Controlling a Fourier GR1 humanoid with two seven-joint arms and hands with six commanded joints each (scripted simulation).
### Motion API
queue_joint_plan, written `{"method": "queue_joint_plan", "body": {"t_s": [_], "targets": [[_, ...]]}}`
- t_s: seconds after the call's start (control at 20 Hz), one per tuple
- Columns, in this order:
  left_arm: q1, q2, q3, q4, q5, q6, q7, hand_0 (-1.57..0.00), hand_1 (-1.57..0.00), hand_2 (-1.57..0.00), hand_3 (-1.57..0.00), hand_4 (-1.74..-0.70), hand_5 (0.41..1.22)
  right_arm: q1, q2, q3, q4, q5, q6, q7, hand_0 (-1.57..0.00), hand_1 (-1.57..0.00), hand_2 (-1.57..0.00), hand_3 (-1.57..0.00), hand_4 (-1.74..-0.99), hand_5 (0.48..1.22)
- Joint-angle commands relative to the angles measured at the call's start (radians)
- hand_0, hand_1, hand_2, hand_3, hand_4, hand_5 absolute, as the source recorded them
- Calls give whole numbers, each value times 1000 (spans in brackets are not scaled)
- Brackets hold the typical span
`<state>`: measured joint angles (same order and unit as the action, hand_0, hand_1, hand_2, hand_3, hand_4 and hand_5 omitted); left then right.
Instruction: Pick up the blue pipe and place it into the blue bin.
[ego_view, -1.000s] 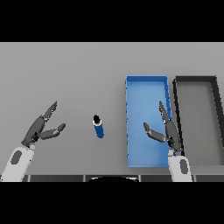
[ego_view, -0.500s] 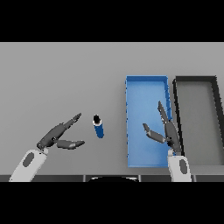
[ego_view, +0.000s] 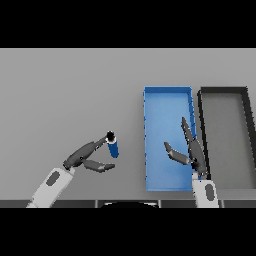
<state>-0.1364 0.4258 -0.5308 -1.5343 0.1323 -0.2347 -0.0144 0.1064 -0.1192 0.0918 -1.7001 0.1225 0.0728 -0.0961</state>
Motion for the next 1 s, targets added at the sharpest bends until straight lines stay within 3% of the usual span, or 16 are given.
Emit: {"method": "queue_joint_plan", "body": {"t_s": [0.0, 0.1, 0.25, 0.4, 0.5, 0.6, 0.7, 0.8, 0.85, 0.95], "targets": [[-11, -25, -6, 24, 1, -3, -3, 1, 1, 1, 1, -1118, 450, 0, -4, -4, -7, -8, 4, 5, 1, 1, 1, 1, -1273, 607], [-49, -63, -10, 98, -27, 4, -3, 1, 1, 1, 1, -1107, 444, 14, -10, -10, -6, -17, 13, -7, 1, 1, 1, 1, -1274, 603], [-82, -111, -28, 157, -75, 26, -58, 1, 1, 1, 1, -1075, 445, 4, -12, -11, 3, -12, 11, -3, 1, 1, 1, 1, -1267, 598], [-106, -165, -18, 201, -40, 8, -98, 1, 1, -19, -18, -1109, 507, 3, -7, -9, -2, -12, 8, 7, 1, 1, 1, 1, -1267, 600], [-106, -206, -3, 219, -9, 19, -98, -17, -160, -290, -255, -1208, 607, 8, -5, -5, 0, -5, 7, -1, 1, 1, 1, 1, -1261, 600], [-101, -230, 17, 242, 24, 21, -98, -443, -592, -699, -721, -1345, 828, 3, -6, -11, 13, -5, 4, -6, 1, 1, 1, 1, -1259, 602], [-99, -245, 18, 226, 23, 36, -96, -849, -945, -1013, -1003, -1481, 969, -2, -6, -7, 11, -1, 4, -7, 1, 1, 1, 1, -1261, 609], [-90, -258, 11, 223, 16, 46, -119, -1109, -1170, -1214, -1162, -1572, 1060, -6, -9, -10, 14, -9, 11, -8, 1, 1, 1, 1, -1259, 614], [-83, -255, 1, 226, -3, 59, -160, -1201, -1250, -1285, -1215, -1604, 1092, 0, -14, -13, 5, -11, 12, -7, 1, 1, 1, 1, -1260, 614], [-84, -253, -14, 221, -26, 80, -177, -1334, -1366, -1388, -1307, -1649, 1139, 0, -9, -7, -6, -14, 12, -5, 1, 1, 1, 1, -1255, 616]]}}
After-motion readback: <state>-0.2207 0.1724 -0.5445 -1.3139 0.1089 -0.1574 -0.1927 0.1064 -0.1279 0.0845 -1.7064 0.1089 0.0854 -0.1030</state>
